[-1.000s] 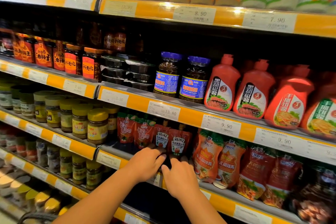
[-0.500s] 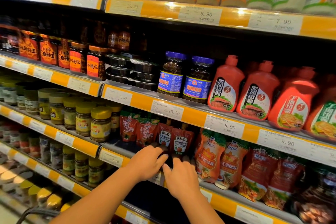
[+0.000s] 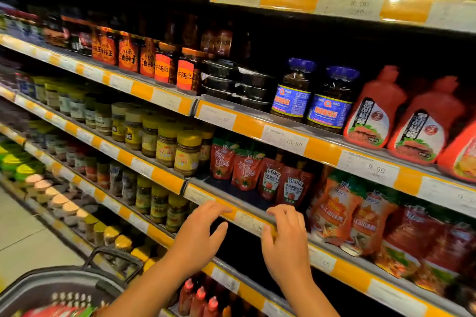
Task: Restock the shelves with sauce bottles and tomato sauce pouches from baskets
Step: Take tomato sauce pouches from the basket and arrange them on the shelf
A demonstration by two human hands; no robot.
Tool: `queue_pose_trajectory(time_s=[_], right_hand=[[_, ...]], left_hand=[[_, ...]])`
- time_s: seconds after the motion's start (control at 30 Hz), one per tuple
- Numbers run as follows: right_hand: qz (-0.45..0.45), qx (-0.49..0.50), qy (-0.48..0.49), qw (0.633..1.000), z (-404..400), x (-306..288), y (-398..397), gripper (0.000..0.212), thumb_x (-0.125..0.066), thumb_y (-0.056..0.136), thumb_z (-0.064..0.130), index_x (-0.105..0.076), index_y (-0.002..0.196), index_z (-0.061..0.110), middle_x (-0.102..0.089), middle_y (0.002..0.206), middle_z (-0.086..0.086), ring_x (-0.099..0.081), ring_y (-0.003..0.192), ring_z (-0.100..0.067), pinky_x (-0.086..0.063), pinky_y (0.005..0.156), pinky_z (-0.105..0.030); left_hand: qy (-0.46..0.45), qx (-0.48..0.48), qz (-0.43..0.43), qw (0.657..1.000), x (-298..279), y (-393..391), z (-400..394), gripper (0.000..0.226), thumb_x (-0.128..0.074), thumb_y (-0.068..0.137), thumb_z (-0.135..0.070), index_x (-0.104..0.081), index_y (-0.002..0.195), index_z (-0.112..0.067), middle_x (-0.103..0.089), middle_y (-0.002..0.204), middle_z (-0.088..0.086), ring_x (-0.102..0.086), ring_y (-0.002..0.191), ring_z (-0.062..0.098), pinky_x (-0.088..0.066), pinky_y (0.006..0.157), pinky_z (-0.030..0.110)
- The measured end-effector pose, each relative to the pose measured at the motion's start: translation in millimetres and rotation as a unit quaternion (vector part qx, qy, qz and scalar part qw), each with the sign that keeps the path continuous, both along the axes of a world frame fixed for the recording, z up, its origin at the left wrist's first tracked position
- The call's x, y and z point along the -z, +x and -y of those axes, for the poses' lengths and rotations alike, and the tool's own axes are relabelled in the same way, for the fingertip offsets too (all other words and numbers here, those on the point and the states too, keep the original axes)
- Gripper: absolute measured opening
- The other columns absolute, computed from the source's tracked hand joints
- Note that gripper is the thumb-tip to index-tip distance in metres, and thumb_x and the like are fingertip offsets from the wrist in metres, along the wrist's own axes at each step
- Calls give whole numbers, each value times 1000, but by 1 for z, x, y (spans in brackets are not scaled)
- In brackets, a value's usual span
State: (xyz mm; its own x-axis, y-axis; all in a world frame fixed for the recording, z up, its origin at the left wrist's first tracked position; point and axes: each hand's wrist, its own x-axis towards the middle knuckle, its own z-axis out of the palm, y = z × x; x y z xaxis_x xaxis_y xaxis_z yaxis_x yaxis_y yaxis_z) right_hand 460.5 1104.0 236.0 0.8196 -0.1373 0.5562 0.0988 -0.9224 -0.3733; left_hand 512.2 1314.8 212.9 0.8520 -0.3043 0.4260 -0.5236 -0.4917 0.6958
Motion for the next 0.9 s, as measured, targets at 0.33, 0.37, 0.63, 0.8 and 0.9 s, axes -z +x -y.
queue_pose_trajectory(time_s=[0.33, 0.37, 0.63, 0.8, 0.9], right_hand=[[-80, -188, 49, 978, -157, 48, -18, 25, -57, 96, 26, -51, 118, 37, -40, 120, 21, -37, 116, -3, -41, 94, -22], [-100, -202, 49, 973, -173, 57, -19, 25, -57, 96, 27, -50, 118, 38, -39, 120, 21, -37, 116, -4, -42, 95, -24], [-341, -287, 36, 894, -279, 126, -26, 47, -59, 96, 32, -45, 140, 32, -38, 143, 7, -36, 137, -21, -40, 112, -39], [-402, -323, 31, 856, -332, 159, -25, 62, -59, 99, 26, -34, 155, 28, -28, 161, 0, -29, 147, -26, -39, 116, -45], [-397, -345, 9, 851, -358, 173, -27, 56, -60, 98, 24, -42, 150, 23, -37, 154, -1, -35, 143, -26, -41, 114, -44]], left_hand=[[-50, -182, -130, 973, 94, -70, -137, 25, -68, 98, -26, -65, 112, -48, -61, 119, -30, -56, 114, -8, -51, 96, 26], [-51, -205, -138, 968, 107, -79, -156, 28, -70, 96, -23, -67, 109, -48, -63, 116, -29, -58, 111, -8, -52, 95, 29], [-63, -354, -166, 918, 150, -144, -274, 19, -67, 83, -36, -74, 99, -44, -71, 107, -30, -65, 102, -8, -54, 91, 30], [-1, -422, -251, 871, 177, -170, -323, 19, -79, 86, -26, -72, 96, -40, -74, 100, -14, -70, 97, 8, -53, 85, 36], [16, -456, -299, 838, 190, -184, -339, 21, -78, 86, -15, -72, 93, -34, -72, 102, -13, -68, 96, 11, -51, 85, 36]])
